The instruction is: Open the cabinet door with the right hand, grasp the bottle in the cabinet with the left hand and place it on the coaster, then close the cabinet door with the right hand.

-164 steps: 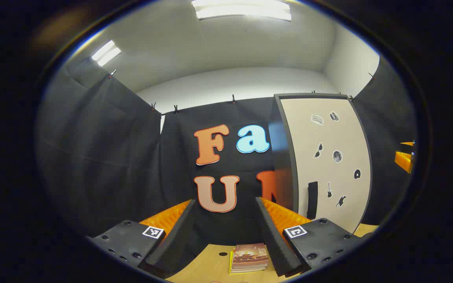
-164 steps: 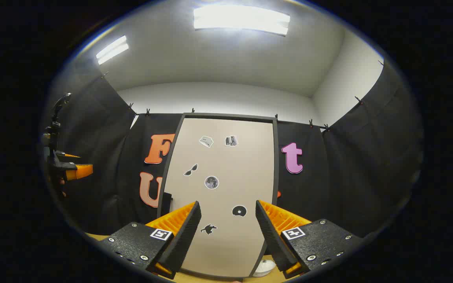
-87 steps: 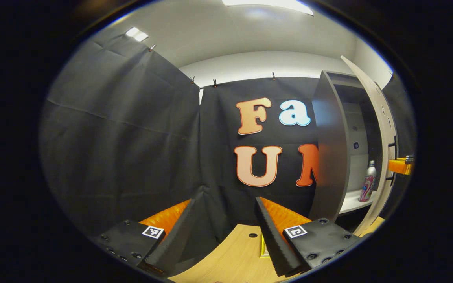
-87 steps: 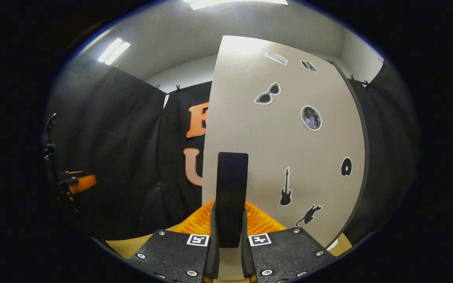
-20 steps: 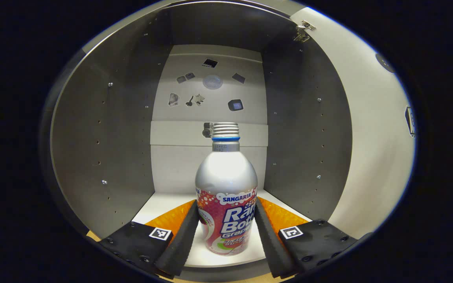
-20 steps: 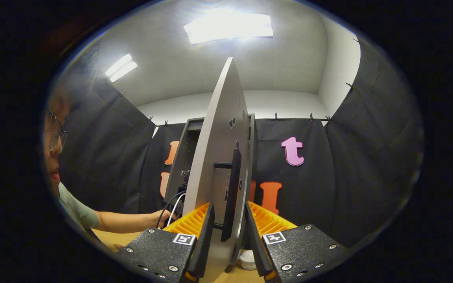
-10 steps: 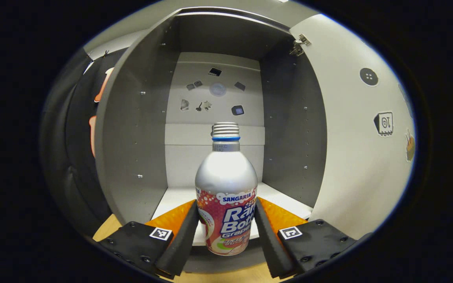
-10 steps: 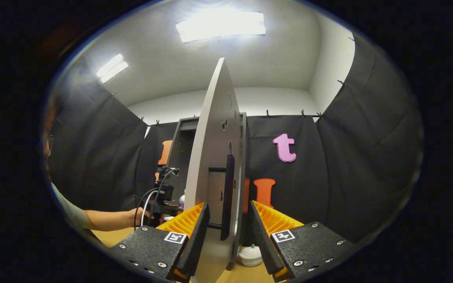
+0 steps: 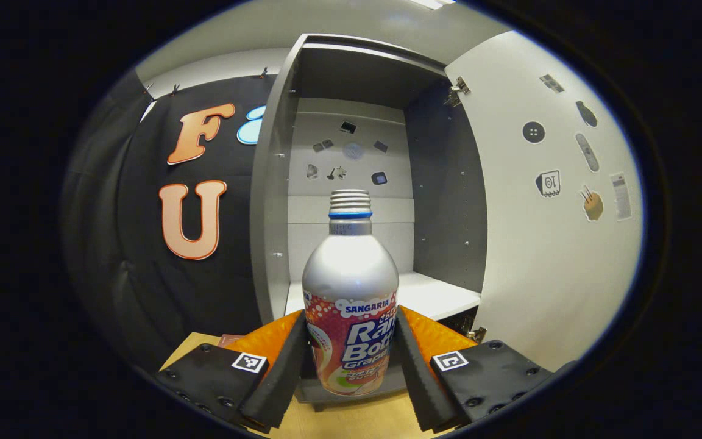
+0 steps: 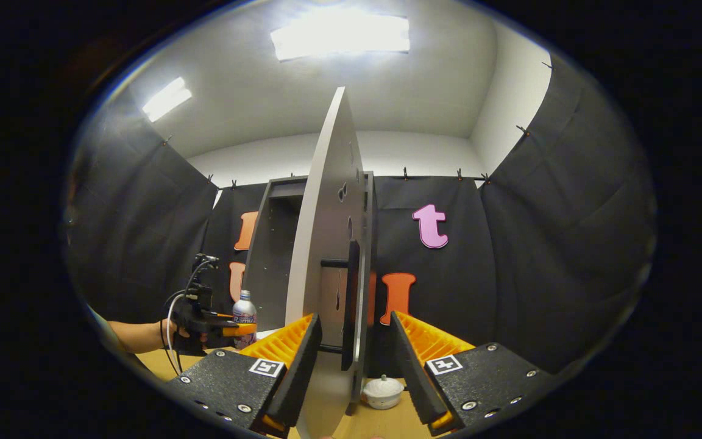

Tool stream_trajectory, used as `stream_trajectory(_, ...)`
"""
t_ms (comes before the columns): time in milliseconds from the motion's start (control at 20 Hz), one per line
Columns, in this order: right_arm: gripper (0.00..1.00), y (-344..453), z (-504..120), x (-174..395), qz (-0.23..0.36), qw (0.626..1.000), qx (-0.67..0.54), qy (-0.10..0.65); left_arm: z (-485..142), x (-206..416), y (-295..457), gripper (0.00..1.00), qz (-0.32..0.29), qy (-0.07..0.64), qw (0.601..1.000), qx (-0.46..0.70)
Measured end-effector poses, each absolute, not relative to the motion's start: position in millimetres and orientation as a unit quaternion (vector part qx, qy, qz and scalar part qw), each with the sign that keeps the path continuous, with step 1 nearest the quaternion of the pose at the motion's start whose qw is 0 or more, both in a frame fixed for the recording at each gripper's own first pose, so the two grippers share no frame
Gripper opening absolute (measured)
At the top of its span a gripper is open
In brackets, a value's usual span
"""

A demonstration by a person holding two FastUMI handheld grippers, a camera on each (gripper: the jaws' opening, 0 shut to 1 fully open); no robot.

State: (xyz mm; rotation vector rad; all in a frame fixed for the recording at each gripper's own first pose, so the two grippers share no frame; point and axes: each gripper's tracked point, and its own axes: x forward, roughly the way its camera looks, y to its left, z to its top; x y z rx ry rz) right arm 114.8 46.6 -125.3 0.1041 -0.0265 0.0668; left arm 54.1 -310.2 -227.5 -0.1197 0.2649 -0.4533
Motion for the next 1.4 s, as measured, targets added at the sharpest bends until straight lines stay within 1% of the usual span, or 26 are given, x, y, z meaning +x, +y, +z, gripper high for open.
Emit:
stream_trajectory(100,0.72,47,-125,115,0.036,0.998,0.054,-0.014,-237,38,-291,0.82,-0.218,0.129,0.966,-0.050)
stream_trajectory(150,0.73,47,-126,115,0.039,0.998,0.057,-0.013,-243,31,-281,0.84,-0.213,0.127,0.968,-0.042)
stream_trajectory(300,0.73,50,-129,115,0.041,0.997,0.066,-0.005,-260,9,-253,0.84,-0.199,0.131,0.971,-0.027)
stream_trajectory(500,0.74,47,-130,114,0.035,0.997,0.064,-0.002,-282,-20,-222,0.84,-0.184,0.142,0.972,-0.035)
stream_trajectory(550,0.74,47,-131,114,0.032,0.997,0.064,-0.001,-288,-27,-212,0.86,-0.179,0.145,0.972,-0.037)
stream_trajectory(650,0.74,47,-130,115,0.029,0.998,0.063,-0.003,-299,-42,-194,0.84,-0.170,0.144,0.974,-0.039)
stream_trajectory(700,0.74,46,-130,115,0.029,0.998,0.063,-0.004,-308,-51,-186,0.82,-0.166,0.146,0.974,-0.042)
stream_trajectory(750,0.74,47,-130,115,0.030,0.998,0.064,-0.005,-317,-58,-180,0.84,-0.164,0.151,0.974,-0.047)
stream_trajectory(850,0.74,48,-131,115,0.030,0.997,0.069,-0.004,-336,-77,-170,0.84,-0.161,0.166,0.971,-0.066)
stream_trajectory(1000,0.75,50,-132,115,0.031,0.996,0.082,0.001,-363,-98,-150,0.82,-0.149,0.185,0.967,-0.088)
stream_trajectory(1200,0.74,49,-134,115,0.027,0.996,0.087,0.002,-392,-117,-140,0.86,-0.144,0.202,0.961,-0.123)
stream_trajectory(1400,0.74,49,-138,116,0.025,0.995,0.093,0.010,-415,-137,-133,0.84,-0.141,0.201,0.963,-0.112)
